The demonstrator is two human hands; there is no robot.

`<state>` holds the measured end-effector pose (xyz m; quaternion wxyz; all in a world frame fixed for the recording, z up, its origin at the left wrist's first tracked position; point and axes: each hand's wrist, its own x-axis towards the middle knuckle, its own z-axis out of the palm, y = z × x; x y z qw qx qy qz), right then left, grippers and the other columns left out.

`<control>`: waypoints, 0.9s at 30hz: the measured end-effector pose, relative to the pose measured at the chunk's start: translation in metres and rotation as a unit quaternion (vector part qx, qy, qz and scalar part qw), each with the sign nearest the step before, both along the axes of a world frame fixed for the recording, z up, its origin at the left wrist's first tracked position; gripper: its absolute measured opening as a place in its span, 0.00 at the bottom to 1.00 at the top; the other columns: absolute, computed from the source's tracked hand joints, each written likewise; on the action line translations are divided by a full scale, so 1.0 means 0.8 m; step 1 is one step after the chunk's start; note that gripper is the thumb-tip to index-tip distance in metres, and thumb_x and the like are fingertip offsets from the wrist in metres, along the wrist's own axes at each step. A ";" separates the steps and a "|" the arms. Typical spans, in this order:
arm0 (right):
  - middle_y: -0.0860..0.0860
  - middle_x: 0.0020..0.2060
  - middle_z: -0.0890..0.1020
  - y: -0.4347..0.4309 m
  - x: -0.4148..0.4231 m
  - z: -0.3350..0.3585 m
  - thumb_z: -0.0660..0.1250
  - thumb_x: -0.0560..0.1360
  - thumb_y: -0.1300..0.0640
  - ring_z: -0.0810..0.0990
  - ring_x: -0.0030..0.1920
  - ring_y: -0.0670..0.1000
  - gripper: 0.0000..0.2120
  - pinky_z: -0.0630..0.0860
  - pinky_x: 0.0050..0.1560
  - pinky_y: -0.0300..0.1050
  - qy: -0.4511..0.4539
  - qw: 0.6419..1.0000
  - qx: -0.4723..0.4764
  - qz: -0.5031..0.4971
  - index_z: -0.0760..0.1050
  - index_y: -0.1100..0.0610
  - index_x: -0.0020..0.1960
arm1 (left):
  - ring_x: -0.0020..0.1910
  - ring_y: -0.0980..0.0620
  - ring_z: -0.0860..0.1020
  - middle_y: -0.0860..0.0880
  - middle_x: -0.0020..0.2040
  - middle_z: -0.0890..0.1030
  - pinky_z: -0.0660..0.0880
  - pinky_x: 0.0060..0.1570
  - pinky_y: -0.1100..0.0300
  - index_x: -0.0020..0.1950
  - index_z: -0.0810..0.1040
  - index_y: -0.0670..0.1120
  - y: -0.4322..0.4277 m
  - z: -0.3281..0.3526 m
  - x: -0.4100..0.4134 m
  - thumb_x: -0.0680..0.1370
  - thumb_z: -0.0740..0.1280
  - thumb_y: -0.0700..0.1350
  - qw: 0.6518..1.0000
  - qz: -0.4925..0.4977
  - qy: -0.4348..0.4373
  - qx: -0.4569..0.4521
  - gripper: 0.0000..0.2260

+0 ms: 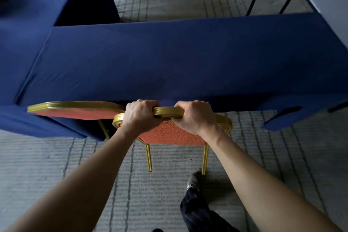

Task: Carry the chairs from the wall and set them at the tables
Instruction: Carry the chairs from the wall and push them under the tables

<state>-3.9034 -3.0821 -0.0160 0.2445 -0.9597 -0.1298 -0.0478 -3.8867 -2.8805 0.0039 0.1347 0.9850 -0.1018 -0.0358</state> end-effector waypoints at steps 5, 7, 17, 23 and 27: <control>0.44 0.32 0.84 0.012 -0.084 -0.031 0.69 0.72 0.38 0.83 0.33 0.49 0.13 0.78 0.35 0.45 -0.010 1.000 -0.001 -0.007 0.83 0.46 0.46 | 0.38 0.40 0.82 0.50 0.37 0.84 0.71 0.38 0.54 0.44 0.83 0.53 0.015 -0.039 -0.082 0.69 0.70 0.59 1.000 -0.005 -0.017 0.005 0.11; 0.44 0.32 0.84 0.017 -0.116 -0.044 0.68 0.73 0.37 0.82 0.33 0.48 0.14 0.78 0.33 0.44 -0.014 1.000 0.000 -0.002 0.83 0.45 0.46 | 0.38 0.41 0.82 0.51 0.38 0.85 0.74 0.39 0.53 0.44 0.84 0.53 0.021 -0.058 -0.113 0.67 0.65 0.62 0.999 -0.006 -0.031 0.001 0.16; 0.42 0.31 0.82 0.029 -0.212 -0.089 0.66 0.71 0.37 0.80 0.32 0.45 0.14 0.77 0.33 0.41 -0.027 0.999 -0.027 0.012 0.82 0.45 0.46 | 0.43 0.43 0.83 0.53 0.44 0.85 0.75 0.42 0.52 0.48 0.82 0.54 0.037 -0.104 -0.210 0.70 0.68 0.62 0.999 -0.030 -0.029 -0.008 0.15; 0.43 0.42 0.85 0.041 -0.294 -0.120 0.68 0.71 0.38 0.83 0.43 0.48 0.15 0.77 0.41 0.44 -0.001 0.998 -0.056 0.012 0.82 0.44 0.52 | 0.53 0.48 0.82 0.56 0.51 0.82 0.76 0.48 0.52 0.52 0.79 0.55 0.049 -0.136 -0.287 0.72 0.69 0.62 0.999 -0.042 0.019 -0.006 0.14; 0.43 0.50 0.85 0.047 -0.302 -0.107 0.72 0.74 0.43 0.81 0.51 0.51 0.12 0.74 0.53 0.47 0.067 0.997 -0.043 0.000 0.80 0.44 0.56 | 0.62 0.47 0.77 0.54 0.56 0.82 0.72 0.59 0.50 0.55 0.79 0.55 0.043 -0.124 -0.303 0.74 0.70 0.64 0.998 -0.017 0.059 -0.008 0.16</control>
